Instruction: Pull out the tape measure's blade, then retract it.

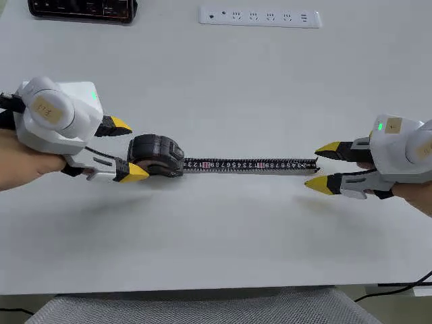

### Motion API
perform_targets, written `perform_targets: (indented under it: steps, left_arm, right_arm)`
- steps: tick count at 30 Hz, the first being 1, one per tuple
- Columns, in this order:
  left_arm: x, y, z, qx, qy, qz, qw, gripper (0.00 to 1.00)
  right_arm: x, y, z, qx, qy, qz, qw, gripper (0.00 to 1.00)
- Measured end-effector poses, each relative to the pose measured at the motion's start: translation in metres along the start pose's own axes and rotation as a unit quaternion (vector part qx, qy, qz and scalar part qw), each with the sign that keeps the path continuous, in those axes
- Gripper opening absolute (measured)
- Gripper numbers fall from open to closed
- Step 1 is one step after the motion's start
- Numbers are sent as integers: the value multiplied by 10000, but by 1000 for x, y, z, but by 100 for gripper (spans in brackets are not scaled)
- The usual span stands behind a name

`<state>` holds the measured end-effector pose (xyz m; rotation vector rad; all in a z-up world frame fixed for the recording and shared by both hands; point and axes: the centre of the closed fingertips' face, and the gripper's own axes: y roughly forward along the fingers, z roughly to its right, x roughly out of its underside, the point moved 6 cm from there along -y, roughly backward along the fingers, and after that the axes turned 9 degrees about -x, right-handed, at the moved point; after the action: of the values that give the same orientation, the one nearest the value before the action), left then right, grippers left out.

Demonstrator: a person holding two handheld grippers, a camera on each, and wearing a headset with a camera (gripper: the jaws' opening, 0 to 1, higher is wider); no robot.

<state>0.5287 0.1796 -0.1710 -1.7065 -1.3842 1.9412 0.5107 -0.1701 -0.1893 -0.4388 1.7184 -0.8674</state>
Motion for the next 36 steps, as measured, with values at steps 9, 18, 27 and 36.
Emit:
perform_targets:
  steps: [9, 18, 27, 36]
  left_arm:
    - [9, -15, 3, -231, -225, 238, 9992, 54]
    - [20, -33, 9, -417, -470, 406, 9972, 60]
    - [32, -45, 16, -551, -712, 442, 9950, 64]
    - [45, -50, 29, -580, -917, 444, 9931, 67]
  right_arm:
    - [-3, -5, -6, 202, 133, 155, 9996, 45]
    - [-5, -4, -17, 227, 200, 177, 9994, 52]
    - [-4, -10, -25, 332, 275, 224, 9988, 57]
    - [1, -11, -38, 396, 373, 247, 9982, 65]
